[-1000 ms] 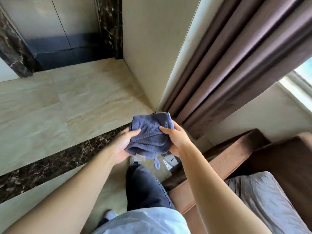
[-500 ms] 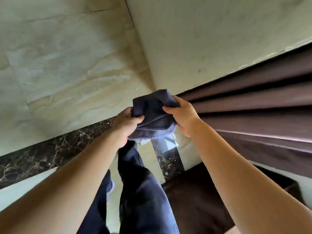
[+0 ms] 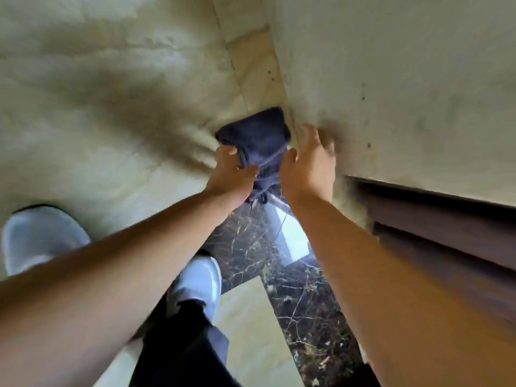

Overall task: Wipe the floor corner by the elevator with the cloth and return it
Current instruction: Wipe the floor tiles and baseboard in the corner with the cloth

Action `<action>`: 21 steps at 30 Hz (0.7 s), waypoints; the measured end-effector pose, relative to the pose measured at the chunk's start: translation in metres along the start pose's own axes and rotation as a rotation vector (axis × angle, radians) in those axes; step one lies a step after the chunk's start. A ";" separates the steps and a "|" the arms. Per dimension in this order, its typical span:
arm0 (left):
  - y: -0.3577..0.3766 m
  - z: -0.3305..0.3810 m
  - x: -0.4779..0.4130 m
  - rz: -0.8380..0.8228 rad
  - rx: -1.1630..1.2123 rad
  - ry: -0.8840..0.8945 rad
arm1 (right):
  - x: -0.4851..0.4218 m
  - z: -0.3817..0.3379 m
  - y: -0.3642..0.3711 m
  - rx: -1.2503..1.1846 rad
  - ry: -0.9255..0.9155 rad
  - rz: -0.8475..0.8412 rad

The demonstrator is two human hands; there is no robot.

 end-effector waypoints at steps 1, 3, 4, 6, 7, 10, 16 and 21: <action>-0.006 -0.005 -0.012 0.019 -0.139 0.057 | -0.006 0.005 0.024 0.026 -0.107 -0.016; -0.023 -0.005 -0.031 0.082 -0.454 0.201 | -0.028 0.014 0.074 0.171 -0.327 -0.050; -0.036 0.004 -0.034 0.115 -0.583 0.292 | -0.038 0.015 0.091 0.255 -0.385 -0.056; -0.062 0.026 -0.037 0.213 -0.801 0.534 | -0.055 0.012 0.109 0.396 -0.419 -0.047; -0.078 0.038 -0.047 0.252 -0.905 0.641 | -0.066 0.002 0.111 0.424 -0.417 -0.026; -0.123 0.078 -0.085 0.368 -1.131 0.718 | -0.110 -0.039 0.101 0.442 -0.491 0.056; -0.244 0.172 -0.152 0.664 -1.272 0.473 | -0.235 -0.189 0.079 0.568 -0.691 0.142; -0.316 0.222 -0.187 0.762 -1.189 0.365 | -0.239 -0.211 0.088 0.499 -0.569 0.180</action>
Point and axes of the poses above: each hand's wrist, its own x-axis away from the middle knuckle, its own y-axis out of the palm, z = x × y, the point moved 5 cm from there along -x, towards the middle knuckle, and after that the axes turned 7 degrees about -z, right-handed, at the moved point
